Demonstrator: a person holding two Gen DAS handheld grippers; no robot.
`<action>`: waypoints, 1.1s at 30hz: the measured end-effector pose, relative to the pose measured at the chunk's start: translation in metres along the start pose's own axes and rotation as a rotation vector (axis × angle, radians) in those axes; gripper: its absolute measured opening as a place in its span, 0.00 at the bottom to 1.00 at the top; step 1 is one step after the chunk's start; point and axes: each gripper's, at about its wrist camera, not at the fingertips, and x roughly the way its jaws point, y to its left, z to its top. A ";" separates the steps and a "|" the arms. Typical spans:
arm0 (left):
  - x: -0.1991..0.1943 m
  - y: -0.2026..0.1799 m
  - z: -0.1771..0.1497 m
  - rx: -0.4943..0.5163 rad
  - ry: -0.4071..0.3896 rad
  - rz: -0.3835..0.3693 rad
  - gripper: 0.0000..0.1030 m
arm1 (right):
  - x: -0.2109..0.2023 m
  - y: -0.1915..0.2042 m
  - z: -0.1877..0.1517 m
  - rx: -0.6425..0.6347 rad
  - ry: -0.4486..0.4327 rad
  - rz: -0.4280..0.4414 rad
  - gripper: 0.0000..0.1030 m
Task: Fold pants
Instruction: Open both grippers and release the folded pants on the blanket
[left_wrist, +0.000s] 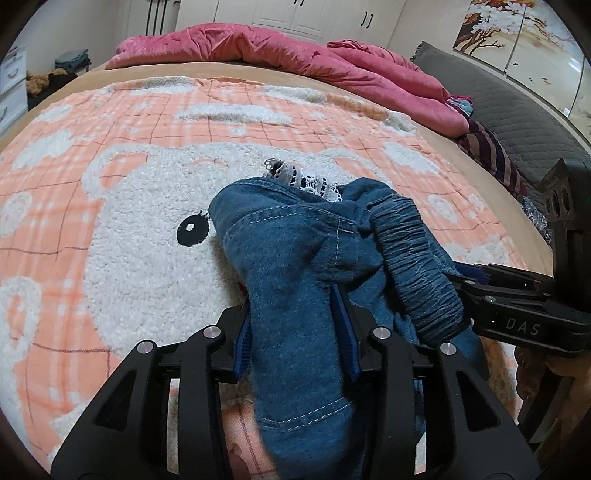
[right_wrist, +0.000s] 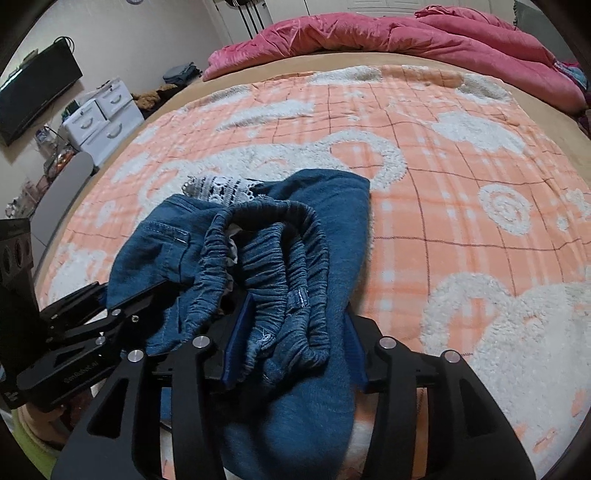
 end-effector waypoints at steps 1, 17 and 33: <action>0.000 0.000 0.000 0.000 0.000 0.001 0.32 | 0.000 0.000 -0.001 -0.005 0.001 -0.008 0.47; -0.020 0.013 -0.018 -0.055 -0.019 -0.005 0.50 | -0.014 -0.003 -0.016 -0.010 -0.016 -0.066 0.71; -0.091 -0.009 -0.052 -0.011 -0.120 0.046 0.76 | -0.080 -0.005 -0.045 0.034 -0.145 -0.040 0.89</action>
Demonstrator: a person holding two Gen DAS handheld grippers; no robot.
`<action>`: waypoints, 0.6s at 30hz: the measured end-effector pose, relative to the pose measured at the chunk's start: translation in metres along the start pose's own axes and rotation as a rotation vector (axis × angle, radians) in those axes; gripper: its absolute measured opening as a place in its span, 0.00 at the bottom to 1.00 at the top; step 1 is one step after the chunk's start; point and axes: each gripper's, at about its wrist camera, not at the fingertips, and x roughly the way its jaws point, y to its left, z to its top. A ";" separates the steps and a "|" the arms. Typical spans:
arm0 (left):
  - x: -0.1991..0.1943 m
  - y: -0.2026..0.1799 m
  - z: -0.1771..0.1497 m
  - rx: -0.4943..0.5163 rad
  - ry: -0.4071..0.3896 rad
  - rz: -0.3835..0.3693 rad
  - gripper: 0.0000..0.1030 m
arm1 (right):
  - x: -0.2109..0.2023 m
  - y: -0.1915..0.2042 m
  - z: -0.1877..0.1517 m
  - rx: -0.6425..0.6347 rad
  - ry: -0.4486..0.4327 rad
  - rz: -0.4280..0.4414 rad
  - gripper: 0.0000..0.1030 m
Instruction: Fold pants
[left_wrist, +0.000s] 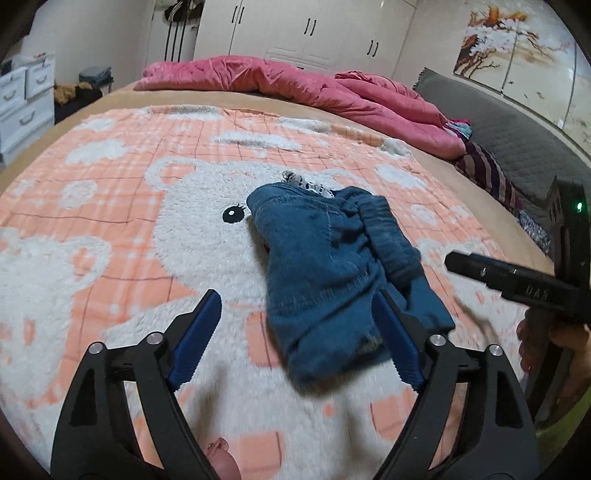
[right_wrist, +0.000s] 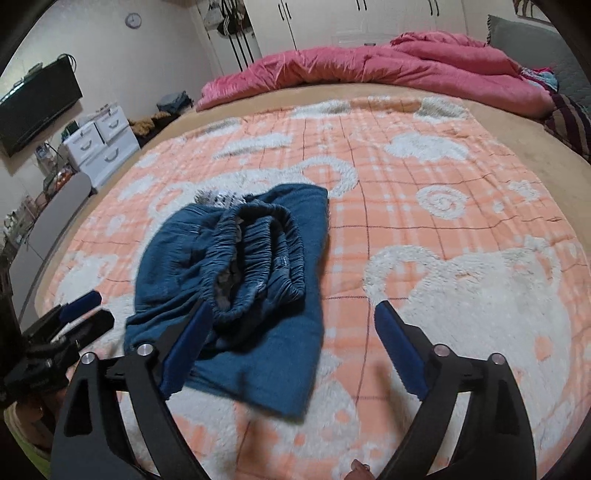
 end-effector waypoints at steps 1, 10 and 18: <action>-0.003 0.000 -0.002 0.004 -0.001 -0.001 0.78 | -0.005 0.001 -0.003 0.001 -0.010 0.002 0.89; -0.023 -0.013 -0.032 0.012 0.018 -0.017 0.90 | -0.038 0.011 -0.034 -0.030 -0.074 -0.053 0.95; -0.028 -0.022 -0.057 0.010 0.036 -0.013 0.91 | -0.061 0.019 -0.062 -0.069 -0.121 -0.090 0.95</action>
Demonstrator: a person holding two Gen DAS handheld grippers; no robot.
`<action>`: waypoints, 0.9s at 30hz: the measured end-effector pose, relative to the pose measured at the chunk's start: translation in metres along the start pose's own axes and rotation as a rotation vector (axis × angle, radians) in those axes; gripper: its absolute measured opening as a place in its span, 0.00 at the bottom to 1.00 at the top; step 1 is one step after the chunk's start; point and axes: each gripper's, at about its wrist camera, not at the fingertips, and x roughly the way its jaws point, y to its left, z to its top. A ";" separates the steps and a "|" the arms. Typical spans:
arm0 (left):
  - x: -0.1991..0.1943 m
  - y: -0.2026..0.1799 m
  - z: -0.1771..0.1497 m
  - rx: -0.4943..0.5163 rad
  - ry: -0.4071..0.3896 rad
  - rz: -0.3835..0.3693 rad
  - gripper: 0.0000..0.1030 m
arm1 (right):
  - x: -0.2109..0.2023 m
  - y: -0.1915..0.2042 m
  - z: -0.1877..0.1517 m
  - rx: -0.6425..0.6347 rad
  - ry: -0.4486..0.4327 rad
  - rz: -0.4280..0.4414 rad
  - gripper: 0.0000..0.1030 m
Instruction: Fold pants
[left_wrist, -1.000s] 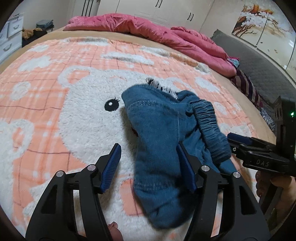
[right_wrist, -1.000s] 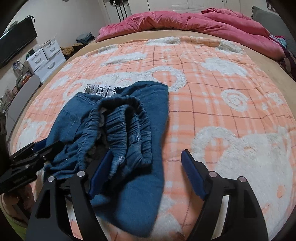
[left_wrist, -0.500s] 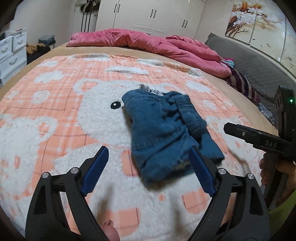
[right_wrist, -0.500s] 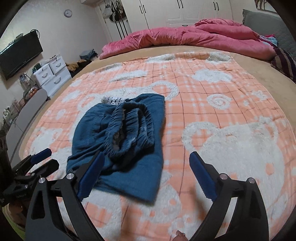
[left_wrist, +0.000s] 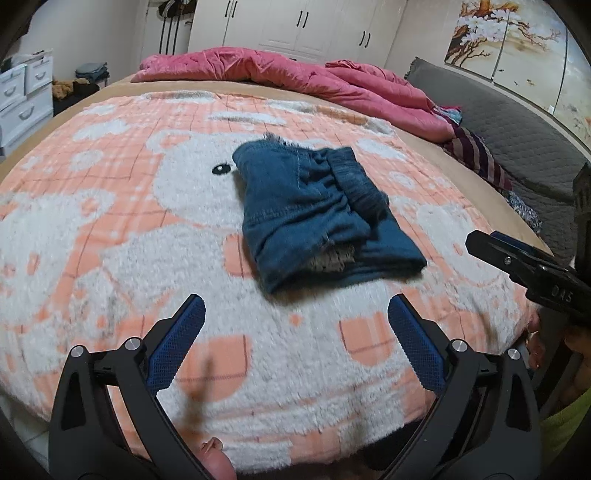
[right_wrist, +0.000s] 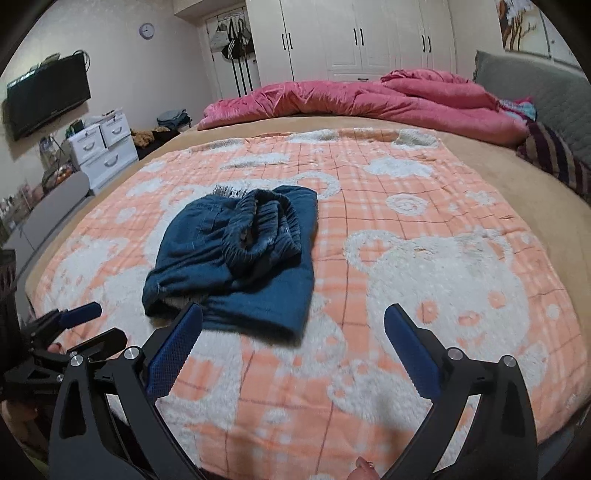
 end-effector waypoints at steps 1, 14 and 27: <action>-0.001 0.000 -0.002 0.000 0.000 0.004 0.91 | -0.003 0.002 -0.005 -0.009 -0.004 -0.008 0.95; 0.000 0.000 -0.020 -0.016 0.020 0.017 0.91 | -0.003 0.009 -0.024 -0.073 0.014 -0.058 0.95; -0.001 0.000 -0.019 -0.023 0.018 0.042 0.91 | 0.004 0.004 -0.025 -0.064 0.029 -0.054 0.95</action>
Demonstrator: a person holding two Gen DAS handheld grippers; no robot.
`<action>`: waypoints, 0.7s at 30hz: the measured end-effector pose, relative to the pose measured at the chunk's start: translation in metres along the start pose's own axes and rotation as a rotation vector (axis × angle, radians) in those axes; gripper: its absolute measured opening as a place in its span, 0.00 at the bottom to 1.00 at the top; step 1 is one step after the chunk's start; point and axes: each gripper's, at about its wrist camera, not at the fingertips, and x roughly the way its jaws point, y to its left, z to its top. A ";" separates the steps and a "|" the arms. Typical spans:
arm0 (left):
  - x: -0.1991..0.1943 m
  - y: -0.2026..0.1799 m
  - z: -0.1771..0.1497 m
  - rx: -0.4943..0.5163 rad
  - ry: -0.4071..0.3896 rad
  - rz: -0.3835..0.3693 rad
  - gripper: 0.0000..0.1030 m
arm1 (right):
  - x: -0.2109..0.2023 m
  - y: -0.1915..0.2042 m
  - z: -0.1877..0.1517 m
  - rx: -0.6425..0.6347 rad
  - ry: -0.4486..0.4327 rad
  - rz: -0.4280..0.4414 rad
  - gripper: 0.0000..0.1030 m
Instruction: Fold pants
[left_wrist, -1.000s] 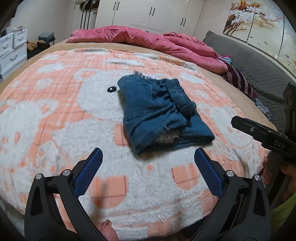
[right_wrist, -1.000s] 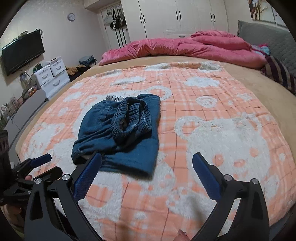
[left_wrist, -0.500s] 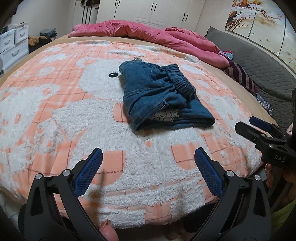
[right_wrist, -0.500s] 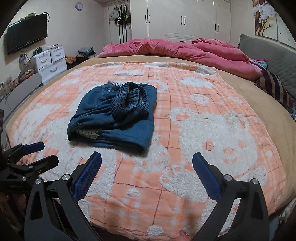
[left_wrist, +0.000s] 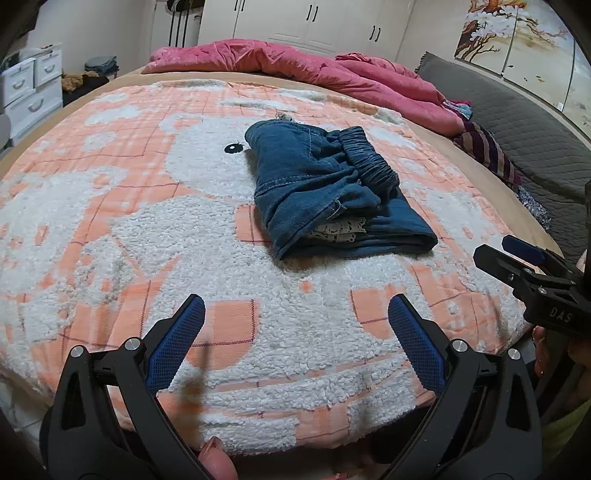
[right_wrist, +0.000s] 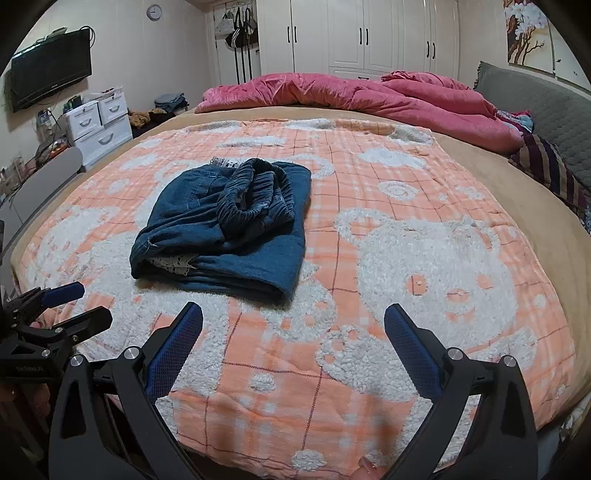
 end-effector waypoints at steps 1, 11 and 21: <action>0.000 0.000 0.000 0.000 0.000 0.001 0.91 | 0.000 0.000 0.000 -0.001 0.001 0.002 0.95; 0.000 -0.001 0.000 0.002 0.003 0.007 0.91 | 0.002 -0.002 -0.001 0.001 0.007 0.002 0.95; -0.001 -0.002 0.000 0.006 0.000 0.006 0.91 | 0.001 -0.003 -0.002 0.001 0.009 -0.001 0.95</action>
